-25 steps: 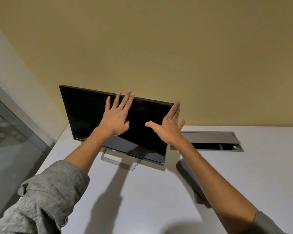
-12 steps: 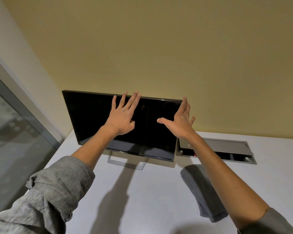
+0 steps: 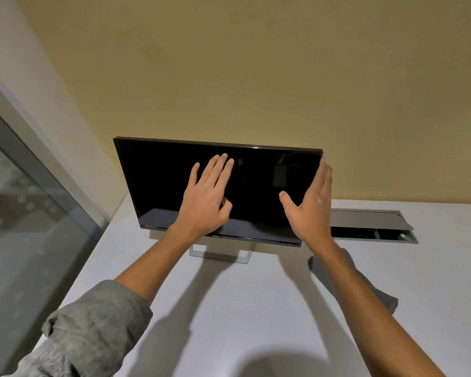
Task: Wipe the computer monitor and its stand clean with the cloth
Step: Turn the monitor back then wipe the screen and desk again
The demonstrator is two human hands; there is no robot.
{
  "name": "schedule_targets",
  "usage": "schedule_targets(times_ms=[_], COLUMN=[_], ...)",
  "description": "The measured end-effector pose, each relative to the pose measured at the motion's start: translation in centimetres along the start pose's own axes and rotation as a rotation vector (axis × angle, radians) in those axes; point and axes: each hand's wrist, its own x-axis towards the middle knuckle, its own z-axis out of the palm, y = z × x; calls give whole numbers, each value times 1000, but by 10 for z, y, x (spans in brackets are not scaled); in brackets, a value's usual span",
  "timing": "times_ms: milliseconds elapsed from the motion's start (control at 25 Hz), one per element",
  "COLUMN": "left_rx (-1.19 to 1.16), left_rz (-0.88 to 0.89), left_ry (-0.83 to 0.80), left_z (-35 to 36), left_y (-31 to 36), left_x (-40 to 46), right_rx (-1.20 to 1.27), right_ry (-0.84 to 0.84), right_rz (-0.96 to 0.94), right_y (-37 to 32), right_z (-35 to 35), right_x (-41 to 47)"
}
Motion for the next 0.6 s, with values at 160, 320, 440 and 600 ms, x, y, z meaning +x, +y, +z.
schedule_targets(times_ms=[160,320,440,600], left_rx=[-182,-320,-336,-357], left_rz=[57,1,-100,-172], left_ry=[34,-170,-304,-419], left_z=[25,65,96,138], left_y=[-28,-57,-73,-87], left_x=[-58,-111,-140,-152], right_rx=[38,-97,-222,-289], right_ry=[-39,-238,-370,-477], right_rz=[-77,-68,47,117], right_y=[-12,-4,9,40], right_z=[37,92,126,159], right_x=[-52,-94,-110,-115])
